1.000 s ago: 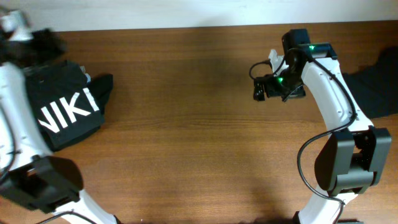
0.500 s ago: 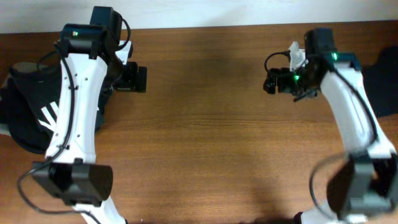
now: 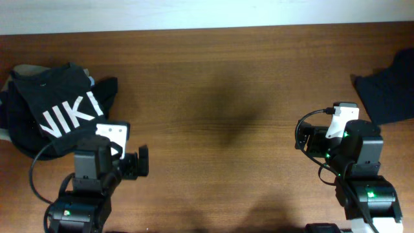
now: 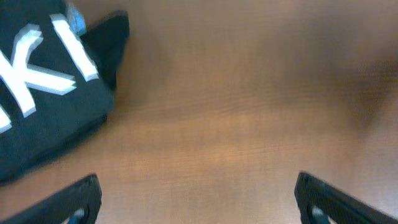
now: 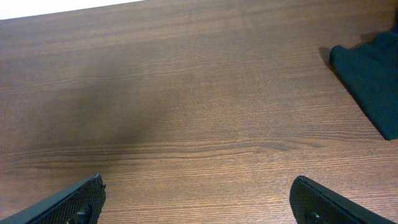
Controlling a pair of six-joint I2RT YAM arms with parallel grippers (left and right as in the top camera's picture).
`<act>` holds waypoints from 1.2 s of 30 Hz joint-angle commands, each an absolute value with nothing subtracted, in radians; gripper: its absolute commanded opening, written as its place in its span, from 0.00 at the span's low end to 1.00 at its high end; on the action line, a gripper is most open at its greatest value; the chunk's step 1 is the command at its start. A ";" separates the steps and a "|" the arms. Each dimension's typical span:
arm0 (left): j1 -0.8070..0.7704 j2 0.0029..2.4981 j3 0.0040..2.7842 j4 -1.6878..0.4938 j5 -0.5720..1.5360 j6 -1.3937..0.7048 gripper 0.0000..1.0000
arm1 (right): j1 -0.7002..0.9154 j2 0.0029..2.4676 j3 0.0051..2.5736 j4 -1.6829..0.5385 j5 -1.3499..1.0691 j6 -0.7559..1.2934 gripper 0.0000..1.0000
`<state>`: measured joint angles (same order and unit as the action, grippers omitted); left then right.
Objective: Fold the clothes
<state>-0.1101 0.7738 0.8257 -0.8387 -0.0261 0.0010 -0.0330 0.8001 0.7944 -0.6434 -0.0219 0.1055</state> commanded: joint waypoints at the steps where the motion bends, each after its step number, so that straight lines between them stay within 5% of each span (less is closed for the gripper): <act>1: -0.109 0.762 0.812 -0.911 -0.015 0.016 0.99 | -0.033 0.846 0.783 -0.643 0.001 0.113 0.99; 10: -0.109 0.764 0.812 -0.914 -0.015 0.016 0.99 | -0.033 1.087 0.783 -0.657 0.014 0.113 0.99; 13: -0.109 0.764 0.812 -0.914 -0.015 0.016 0.99 | -0.033 0.950 0.756 -0.649 0.008 0.113 0.99; 22: -0.109 0.764 0.812 -0.914 -0.015 0.016 0.99 | -0.033 0.035 0.258 -0.384 0.005 0.100 0.99; 27: -0.109 0.764 0.812 -0.914 -0.015 0.016 0.99 | -0.033 0.014 0.011 0.071 0.012 0.034 0.99; 36: -0.109 0.764 0.812 -0.914 -0.015 0.016 0.99 | -0.033 0.020 0.006 -0.080 0.012 0.034 0.99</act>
<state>-0.1101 0.7685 0.8150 -0.9169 -0.0261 0.0006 -0.0330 0.0242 0.0105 -0.0738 0.0010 0.0444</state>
